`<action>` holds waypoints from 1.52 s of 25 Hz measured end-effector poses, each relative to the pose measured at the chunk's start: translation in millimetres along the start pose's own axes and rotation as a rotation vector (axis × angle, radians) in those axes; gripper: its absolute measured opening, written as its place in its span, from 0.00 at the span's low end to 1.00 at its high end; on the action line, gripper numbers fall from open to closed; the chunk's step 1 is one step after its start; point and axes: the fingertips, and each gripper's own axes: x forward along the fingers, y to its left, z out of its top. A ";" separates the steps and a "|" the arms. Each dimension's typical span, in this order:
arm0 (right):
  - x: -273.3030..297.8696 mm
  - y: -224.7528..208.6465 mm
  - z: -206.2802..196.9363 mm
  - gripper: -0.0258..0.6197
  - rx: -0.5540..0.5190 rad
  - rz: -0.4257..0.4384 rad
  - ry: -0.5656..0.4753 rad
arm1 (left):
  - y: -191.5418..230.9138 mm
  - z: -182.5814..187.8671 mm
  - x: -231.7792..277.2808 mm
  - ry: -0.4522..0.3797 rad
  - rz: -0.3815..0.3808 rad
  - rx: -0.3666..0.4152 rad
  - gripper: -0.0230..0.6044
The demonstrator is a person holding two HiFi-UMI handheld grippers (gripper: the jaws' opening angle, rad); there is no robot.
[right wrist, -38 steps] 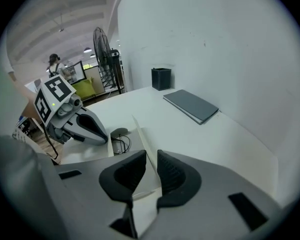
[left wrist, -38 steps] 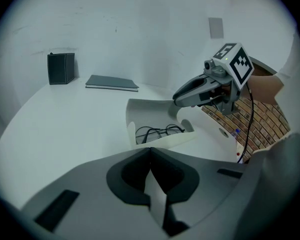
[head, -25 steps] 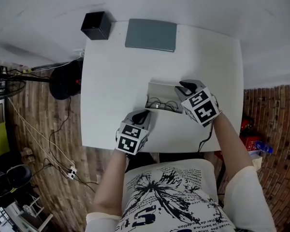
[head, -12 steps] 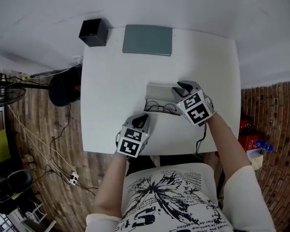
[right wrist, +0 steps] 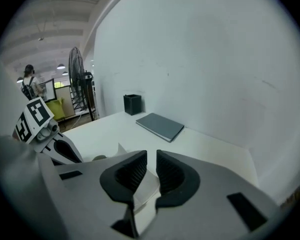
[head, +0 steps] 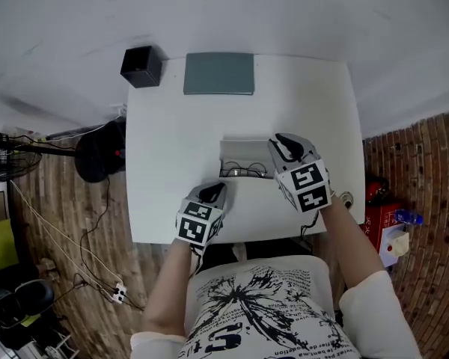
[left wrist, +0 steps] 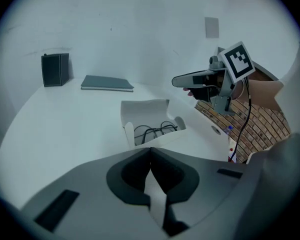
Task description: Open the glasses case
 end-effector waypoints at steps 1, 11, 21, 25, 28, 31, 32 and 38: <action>-9.4 0.8 2.8 0.13 0.000 -0.011 -0.023 | -3.4 4.9 -6.4 -0.011 -0.003 0.031 0.06; -100.8 34.3 38.7 0.06 0.003 -0.069 -0.241 | -40.6 82.8 -90.2 -0.242 -0.014 0.299 0.06; -181.3 86.1 59.1 0.06 0.011 -0.083 -0.405 | -77.9 110.4 -181.5 -0.452 -0.081 0.385 0.06; -208.2 99.8 62.8 0.06 -0.012 -0.118 -0.458 | -87.1 115.3 -222.1 -0.538 -0.089 0.395 0.06; -223.8 106.8 62.4 0.06 0.033 -0.125 -0.494 | -90.0 112.7 -245.5 -0.573 -0.101 0.389 0.06; -234.6 111.3 59.7 0.06 0.060 -0.136 -0.519 | -91.3 109.6 -261.6 -0.596 -0.096 0.402 0.06; -236.8 112.2 58.6 0.06 0.066 -0.141 -0.524 | -91.5 109.0 -265.8 -0.605 -0.095 0.402 0.06; -241.0 116.6 58.6 0.06 0.067 -0.156 -0.530 | -91.8 107.4 -273.7 -0.633 -0.088 0.404 0.06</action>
